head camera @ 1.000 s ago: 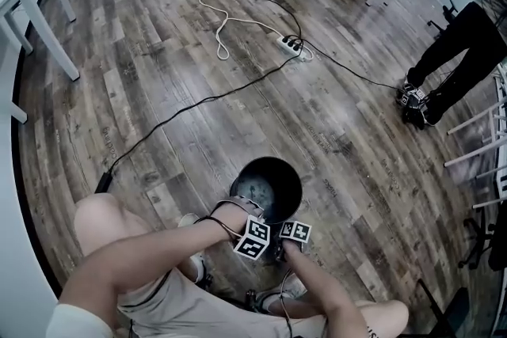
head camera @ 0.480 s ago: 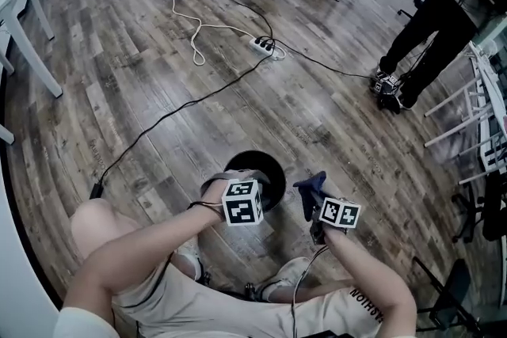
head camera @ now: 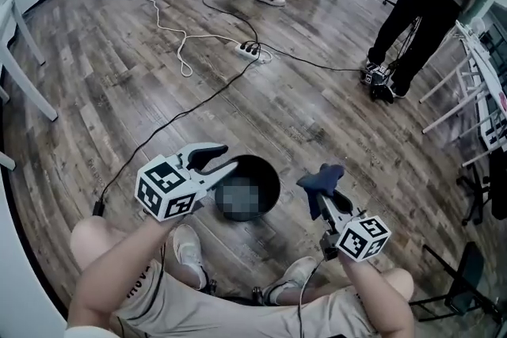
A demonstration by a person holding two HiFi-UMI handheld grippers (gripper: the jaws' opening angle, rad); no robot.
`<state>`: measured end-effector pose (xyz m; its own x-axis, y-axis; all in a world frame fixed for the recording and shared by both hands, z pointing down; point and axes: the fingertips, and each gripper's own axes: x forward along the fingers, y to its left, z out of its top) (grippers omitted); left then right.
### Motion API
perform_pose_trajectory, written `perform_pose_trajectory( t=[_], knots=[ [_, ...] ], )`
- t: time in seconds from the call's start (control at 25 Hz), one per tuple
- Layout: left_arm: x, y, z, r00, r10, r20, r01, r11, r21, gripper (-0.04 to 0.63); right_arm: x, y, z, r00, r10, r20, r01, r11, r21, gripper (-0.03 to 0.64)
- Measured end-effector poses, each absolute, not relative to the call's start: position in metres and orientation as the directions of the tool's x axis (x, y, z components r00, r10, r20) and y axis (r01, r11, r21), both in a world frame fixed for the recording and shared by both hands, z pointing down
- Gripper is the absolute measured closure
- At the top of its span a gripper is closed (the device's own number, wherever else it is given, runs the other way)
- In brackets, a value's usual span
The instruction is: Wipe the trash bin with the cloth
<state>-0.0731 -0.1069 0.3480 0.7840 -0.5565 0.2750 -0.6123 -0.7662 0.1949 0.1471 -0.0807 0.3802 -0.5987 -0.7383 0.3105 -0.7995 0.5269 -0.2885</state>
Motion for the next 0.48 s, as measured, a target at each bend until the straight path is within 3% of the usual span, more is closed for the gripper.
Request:
perform_pose_trajectory(
  t=[0.12,0.32,0.48],
  knots=[
    [-0.078,-0.112,0.351,0.77,-0.58,0.264,-0.634,-0.742,0.219,0.459,0.145,-0.078,0.386,-0.61,-0.724,0.321,-0.791,0.532,-0.302,0.552],
    [-0.058,-0.104,0.383,0.763,-0.569,0.306,-0.64,-0.732,0.234,0.469,0.148,-0.077,0.406,-0.643,-0.691,0.33,-0.741,0.453,-0.496,0.552],
    [-0.043,-0.1,0.386,0.761,-0.553,0.339,-0.631,-0.754,0.186,0.469,0.139,-0.083,0.398,-0.663,-0.678,0.316,-0.731,0.498,-0.467,0.552]
  ],
)
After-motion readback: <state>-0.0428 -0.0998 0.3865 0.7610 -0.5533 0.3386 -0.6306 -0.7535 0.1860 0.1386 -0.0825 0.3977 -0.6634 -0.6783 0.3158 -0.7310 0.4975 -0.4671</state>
